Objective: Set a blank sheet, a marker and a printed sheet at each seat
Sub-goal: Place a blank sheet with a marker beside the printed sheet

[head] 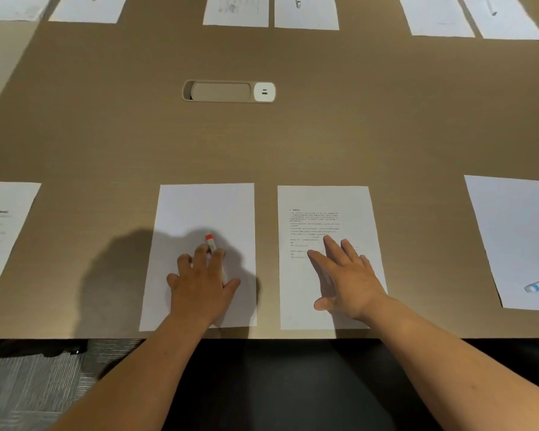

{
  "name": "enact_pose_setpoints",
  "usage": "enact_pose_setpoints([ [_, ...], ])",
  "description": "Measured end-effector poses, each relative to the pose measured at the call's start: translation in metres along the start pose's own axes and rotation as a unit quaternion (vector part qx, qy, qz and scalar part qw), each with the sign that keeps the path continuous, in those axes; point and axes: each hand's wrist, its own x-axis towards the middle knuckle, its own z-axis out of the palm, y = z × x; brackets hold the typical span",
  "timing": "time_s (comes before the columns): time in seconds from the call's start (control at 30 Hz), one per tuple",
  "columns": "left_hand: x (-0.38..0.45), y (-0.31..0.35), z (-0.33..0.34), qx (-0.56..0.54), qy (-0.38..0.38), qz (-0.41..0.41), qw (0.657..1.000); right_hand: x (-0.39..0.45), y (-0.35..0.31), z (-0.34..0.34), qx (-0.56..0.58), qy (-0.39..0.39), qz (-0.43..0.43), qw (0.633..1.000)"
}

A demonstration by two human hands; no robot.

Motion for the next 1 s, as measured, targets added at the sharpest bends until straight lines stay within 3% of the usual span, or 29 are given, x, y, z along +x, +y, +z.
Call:
enact_pose_setpoints([
  [0.7, 0.004, -0.003, -0.003, 0.011, -0.002, 0.022, 1.000, 0.001, -0.001, -0.002, 0.016, 0.002, 0.001, 1.000],
  [0.9, 0.002, 0.006, -0.024, 0.040, 0.089, 0.073, 0.993, -0.016, -0.005, -0.016, 0.044, 0.073, -0.008, 0.996],
  [1.0, -0.003, 0.029, -0.043, -0.008, 0.113, 0.158, 0.981, -0.041, -0.007, -0.029, 0.074, 0.165, 0.002, 0.984],
])
